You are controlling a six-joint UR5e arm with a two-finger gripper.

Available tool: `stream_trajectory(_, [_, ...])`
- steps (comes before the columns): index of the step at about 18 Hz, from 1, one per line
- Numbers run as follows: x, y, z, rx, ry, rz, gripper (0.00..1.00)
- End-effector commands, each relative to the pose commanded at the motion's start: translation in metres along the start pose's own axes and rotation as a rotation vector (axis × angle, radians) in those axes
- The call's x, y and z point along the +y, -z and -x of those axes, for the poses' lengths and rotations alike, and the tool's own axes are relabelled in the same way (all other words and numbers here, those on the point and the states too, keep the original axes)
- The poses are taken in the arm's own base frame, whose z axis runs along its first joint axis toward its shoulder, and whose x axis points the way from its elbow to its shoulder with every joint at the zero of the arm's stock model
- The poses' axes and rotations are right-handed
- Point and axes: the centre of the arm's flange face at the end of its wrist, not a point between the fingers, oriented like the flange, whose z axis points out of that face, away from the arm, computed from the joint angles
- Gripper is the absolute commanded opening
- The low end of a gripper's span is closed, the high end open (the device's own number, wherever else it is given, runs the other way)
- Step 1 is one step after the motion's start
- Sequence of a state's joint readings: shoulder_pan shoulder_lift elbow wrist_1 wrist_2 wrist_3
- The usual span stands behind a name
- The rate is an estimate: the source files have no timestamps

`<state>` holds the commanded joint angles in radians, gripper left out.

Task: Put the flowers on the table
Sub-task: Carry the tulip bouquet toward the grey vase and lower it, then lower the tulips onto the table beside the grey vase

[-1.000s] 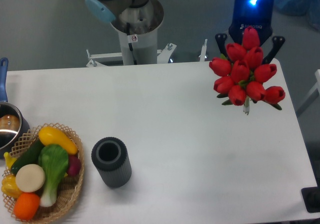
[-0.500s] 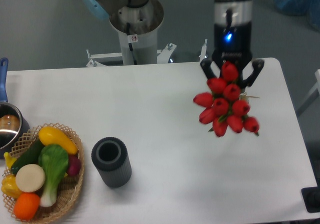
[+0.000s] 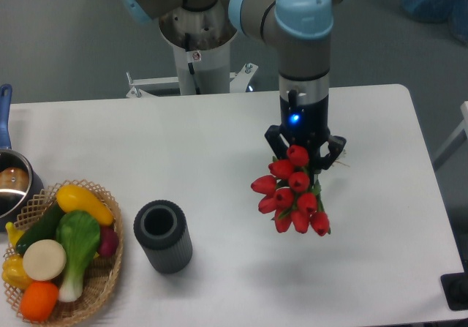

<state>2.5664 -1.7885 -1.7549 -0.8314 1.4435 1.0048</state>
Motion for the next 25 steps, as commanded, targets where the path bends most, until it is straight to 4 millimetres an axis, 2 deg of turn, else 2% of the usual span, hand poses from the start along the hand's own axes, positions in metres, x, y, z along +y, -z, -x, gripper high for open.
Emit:
stream_trajectory(8, [-0.008,-0.056,-0.021,0.075,-0.042,0.065,0.37])
stream_trajectory(10, [-0.011,-0.064,-0.026,0.090,-0.051,0.070,0.37])
stream_trajectory(16, [-0.006,-0.099,-0.046,0.117,-0.080,0.160,0.37])
stream_trajectory(21, [-0.007,-0.121,-0.055,0.140,-0.100,0.193,0.37])
stream_trajectory(25, [-0.009,-0.129,-0.059,0.151,-0.107,0.198,0.38])
